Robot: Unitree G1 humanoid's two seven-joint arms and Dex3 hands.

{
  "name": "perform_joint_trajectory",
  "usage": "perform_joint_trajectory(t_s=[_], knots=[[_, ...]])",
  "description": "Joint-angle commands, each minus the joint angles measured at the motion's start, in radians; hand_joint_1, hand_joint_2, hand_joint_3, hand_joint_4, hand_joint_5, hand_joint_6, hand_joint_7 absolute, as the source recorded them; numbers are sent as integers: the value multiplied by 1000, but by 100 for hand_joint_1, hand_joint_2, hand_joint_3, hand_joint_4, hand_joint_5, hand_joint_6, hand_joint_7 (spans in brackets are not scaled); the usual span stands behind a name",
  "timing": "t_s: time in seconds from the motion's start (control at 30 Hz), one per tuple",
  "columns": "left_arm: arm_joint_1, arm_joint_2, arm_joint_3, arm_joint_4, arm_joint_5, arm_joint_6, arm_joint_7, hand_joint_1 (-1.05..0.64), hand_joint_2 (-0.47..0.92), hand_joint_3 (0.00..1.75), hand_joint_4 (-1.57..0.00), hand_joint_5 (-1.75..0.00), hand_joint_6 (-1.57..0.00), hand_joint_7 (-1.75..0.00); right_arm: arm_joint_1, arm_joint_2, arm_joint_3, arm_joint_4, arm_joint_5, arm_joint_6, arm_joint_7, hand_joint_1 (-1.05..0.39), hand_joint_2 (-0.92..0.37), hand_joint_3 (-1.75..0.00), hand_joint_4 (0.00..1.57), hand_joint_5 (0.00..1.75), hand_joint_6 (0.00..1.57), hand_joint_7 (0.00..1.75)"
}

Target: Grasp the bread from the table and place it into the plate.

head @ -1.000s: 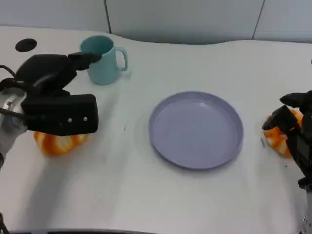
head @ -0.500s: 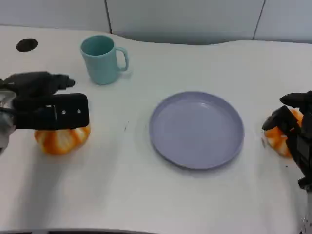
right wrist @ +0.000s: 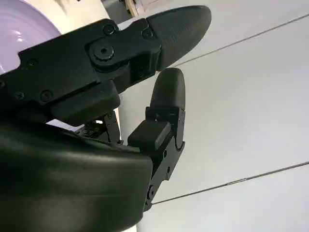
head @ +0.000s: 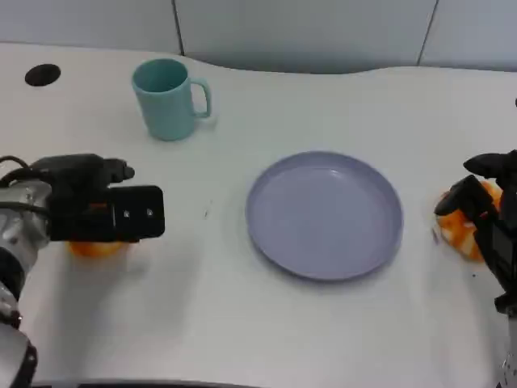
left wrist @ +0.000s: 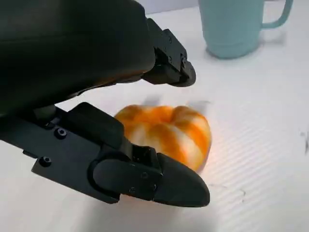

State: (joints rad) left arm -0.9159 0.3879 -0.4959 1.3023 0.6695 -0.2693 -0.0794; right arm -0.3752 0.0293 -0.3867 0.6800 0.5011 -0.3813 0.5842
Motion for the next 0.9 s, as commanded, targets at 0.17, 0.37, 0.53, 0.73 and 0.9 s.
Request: perform_joint_trajectory(t_s=[0.17,0.37,0.53,0.73,0.9], knots=[[-14,-3,-16,32,13,17,18,-105,92,31,0,0,-1,0,4,-12,-4,-13,11,-11,3,-52,-92,-3,62,175,71,108],[-15,-22,33,53,-35,78,4,-104,92,21,-2,-2,-4,-1,5,-12,-3,-17,11,-5,1,-52,-92,-3,62,175,71,108],[-10,-44,112,59,-104,129,34,-81,91,1,-32,-36,-46,-7,11,-13,2,-27,5,-2,-4,-52,-92,-4,61,175,71,106],[-31,-47,104,67,-93,179,-80,-79,92,8,-54,-41,-65,-5,19,-11,2,-43,8,9,-11,-53,-91,-4,61,175,71,106],[-17,-50,117,57,-99,152,11,-74,87,1,-87,-29,-94,-5,18,-12,2,-37,7,3,-6,-51,-92,-4,60,175,71,106]])
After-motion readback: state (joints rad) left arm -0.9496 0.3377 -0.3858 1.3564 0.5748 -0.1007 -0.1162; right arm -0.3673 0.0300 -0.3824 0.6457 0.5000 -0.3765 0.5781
